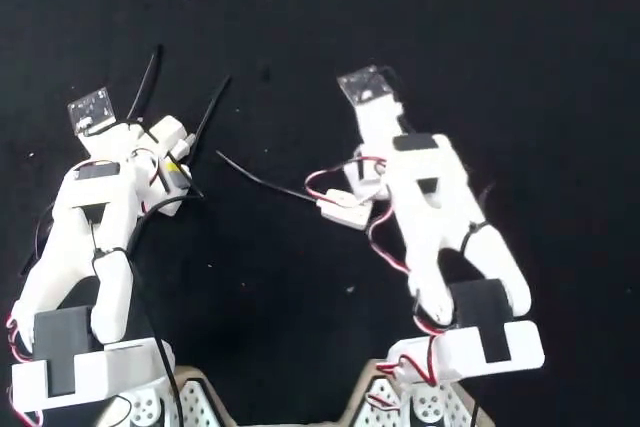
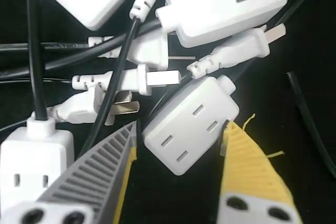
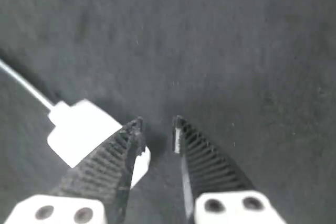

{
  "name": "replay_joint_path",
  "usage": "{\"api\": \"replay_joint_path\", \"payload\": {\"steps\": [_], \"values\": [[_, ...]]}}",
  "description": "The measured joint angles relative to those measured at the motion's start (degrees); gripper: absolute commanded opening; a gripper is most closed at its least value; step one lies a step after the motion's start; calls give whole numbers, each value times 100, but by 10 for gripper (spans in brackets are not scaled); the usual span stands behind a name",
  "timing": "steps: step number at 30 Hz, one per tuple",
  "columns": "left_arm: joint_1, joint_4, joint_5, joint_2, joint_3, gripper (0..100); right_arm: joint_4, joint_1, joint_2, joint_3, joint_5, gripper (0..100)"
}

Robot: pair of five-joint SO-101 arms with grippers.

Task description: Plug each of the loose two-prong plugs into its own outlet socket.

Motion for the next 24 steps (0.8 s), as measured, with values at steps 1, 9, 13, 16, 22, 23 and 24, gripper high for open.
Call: {"api": "replay_joint_path", "payload": {"steps": [1, 9, 13, 16, 22, 23, 24], "values": [[0, 0, 0, 0, 0, 253, -18, -53, 0, -62, -105, 81], [0, 0, 0, 0, 0, 253, 360, -35, -62, -387, -475, 81], [0, 0, 0, 0, 0, 253, 1187, 422, -264, -440, -484, 80], [0, 0, 0, 0, 0, 253, 1319, 448, -264, -229, -484, 79], [0, 0, 0, -9, 0, 253, 1116, -9, -105, 176, -484, 79], [0, 0, 0, -9, 0, 253, 1020, -70, -97, 176, -484, 79], [0, 0, 0, -9, 0, 253, 905, -132, -97, 176, -484, 79]]}}
